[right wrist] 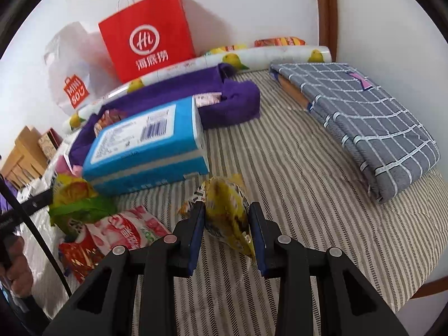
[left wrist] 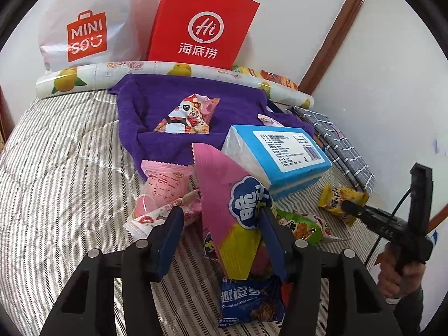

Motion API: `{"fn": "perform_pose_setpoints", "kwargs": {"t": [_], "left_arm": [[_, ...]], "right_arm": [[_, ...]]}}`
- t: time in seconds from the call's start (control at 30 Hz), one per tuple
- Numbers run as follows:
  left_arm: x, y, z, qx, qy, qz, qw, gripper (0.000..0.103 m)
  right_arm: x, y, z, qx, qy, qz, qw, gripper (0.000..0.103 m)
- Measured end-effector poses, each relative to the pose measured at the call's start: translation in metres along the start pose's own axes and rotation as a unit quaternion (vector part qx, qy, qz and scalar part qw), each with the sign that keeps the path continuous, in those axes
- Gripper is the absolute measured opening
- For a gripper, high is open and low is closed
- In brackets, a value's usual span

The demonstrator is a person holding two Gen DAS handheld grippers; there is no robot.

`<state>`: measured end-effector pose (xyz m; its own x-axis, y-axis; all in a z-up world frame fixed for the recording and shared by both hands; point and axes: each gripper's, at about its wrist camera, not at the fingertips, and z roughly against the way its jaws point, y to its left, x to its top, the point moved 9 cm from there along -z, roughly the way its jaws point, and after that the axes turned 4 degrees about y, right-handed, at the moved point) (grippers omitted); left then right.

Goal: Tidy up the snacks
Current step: 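Lift the yellow bag with the right gripper while the left approaches the pink-and-blue bag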

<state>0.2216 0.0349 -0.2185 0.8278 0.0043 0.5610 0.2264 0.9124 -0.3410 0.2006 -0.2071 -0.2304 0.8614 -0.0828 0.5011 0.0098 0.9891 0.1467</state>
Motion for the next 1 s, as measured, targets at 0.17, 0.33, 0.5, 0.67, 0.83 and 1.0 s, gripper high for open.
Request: {"fn": "perform_pose_setpoints", "kwargs": {"t": [0.17, 0.33, 0.5, 0.67, 0.83, 1.0], "left_arm": [[0.0, -0.001, -0.001, -0.016, 0.002, 0.007, 0.9998, 0.047], [0.0, -0.003, -0.002, -0.017, 0.001, 0.006, 0.9998, 0.045], [0.0, -0.003, -0.002, -0.016, 0.001, 0.005, 0.9999, 0.044], [-0.001, -0.004, -0.002, -0.018, 0.002, 0.007, 0.9998, 0.044], [-0.001, -0.004, -0.001, -0.016, 0.002, 0.008, 0.9998, 0.044], [-0.002, -0.004, -0.001, -0.019, 0.001, 0.011, 0.9998, 0.042]], "right_arm": [[-0.003, 0.003, -0.005, -0.008, 0.001, 0.016, 1.0, 0.041], [-0.006, 0.007, -0.019, -0.012, 0.017, 0.031, 0.999, 0.049], [-0.004, 0.009, -0.026, -0.021, 0.013, 0.034, 0.999, 0.05], [0.0, 0.01, -0.028, -0.024, 0.005, 0.036, 0.999, 0.049], [0.003, 0.002, -0.027, -0.022, -0.002, 0.01, 1.0, 0.047], [0.004, -0.001, -0.026, -0.014, -0.004, 0.0, 1.0, 0.046]]}}
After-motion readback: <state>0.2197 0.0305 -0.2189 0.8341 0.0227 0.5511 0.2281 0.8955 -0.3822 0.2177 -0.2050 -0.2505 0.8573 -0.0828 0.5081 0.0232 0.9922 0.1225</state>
